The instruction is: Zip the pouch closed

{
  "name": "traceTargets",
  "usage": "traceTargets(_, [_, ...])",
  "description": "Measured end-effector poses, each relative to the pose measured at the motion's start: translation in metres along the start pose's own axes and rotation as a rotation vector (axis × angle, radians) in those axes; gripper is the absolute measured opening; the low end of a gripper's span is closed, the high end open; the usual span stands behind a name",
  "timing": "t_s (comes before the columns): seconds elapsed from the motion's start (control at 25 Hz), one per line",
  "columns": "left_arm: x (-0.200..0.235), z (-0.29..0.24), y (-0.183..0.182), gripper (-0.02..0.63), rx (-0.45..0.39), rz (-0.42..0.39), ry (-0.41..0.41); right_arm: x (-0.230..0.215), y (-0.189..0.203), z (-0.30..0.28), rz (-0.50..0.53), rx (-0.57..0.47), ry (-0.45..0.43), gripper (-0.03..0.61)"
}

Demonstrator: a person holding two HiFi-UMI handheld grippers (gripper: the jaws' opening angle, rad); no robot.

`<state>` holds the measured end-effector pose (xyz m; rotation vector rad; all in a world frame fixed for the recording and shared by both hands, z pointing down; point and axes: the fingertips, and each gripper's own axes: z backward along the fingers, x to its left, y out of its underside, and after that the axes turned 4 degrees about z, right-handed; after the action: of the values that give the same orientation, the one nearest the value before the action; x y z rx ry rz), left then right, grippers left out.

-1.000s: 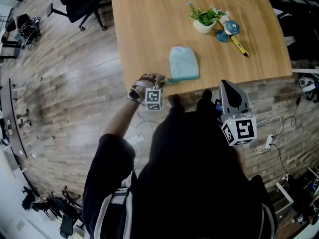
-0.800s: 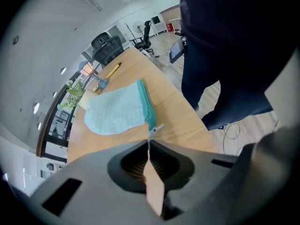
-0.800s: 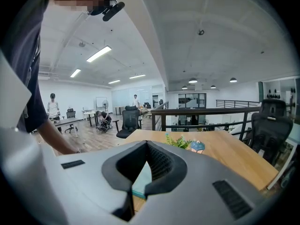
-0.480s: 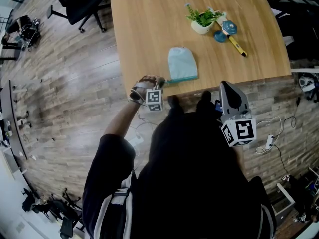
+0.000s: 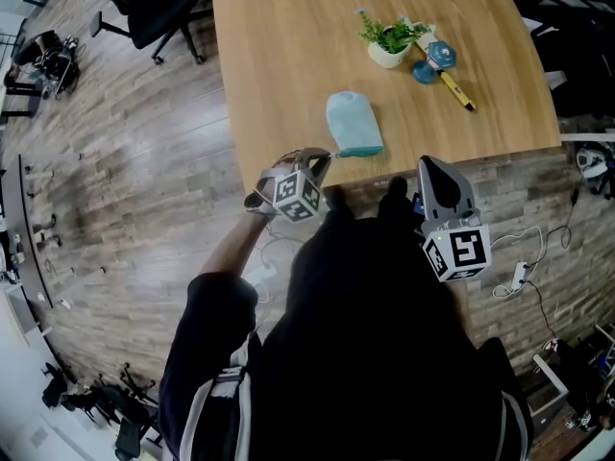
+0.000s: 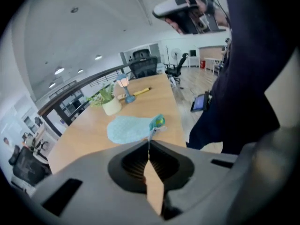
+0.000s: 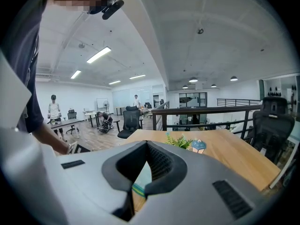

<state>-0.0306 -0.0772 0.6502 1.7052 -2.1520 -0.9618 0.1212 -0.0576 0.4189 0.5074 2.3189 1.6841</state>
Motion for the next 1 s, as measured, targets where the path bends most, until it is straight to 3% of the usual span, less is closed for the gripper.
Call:
traceTargets(0.2, [0.022,0.045,-0.059,0.006,-0.231,0.179,-0.1,0.006,-0.004,-0.006,0.011,-0.014,-0.025,0.012])
traceTargets(0.4, [0.047,0.091,-0.105,0.006,-0.416,0.267,-0.24,0.018,-0.014,-0.013,0.029,-0.04,-0.067,0.012])
traceTargets(0.56, [0.063,0.112,-0.128,0.006,-0.525,0.33,-0.299,0.028,-0.018,-0.018,0.04,-0.05,-0.103,0.012])
traceTargets(1.0, [0.106,0.116,-0.133,0.006,-0.617,0.364,-0.35,0.03,-0.009,-0.048,0.022,-0.033,-0.14,0.012])
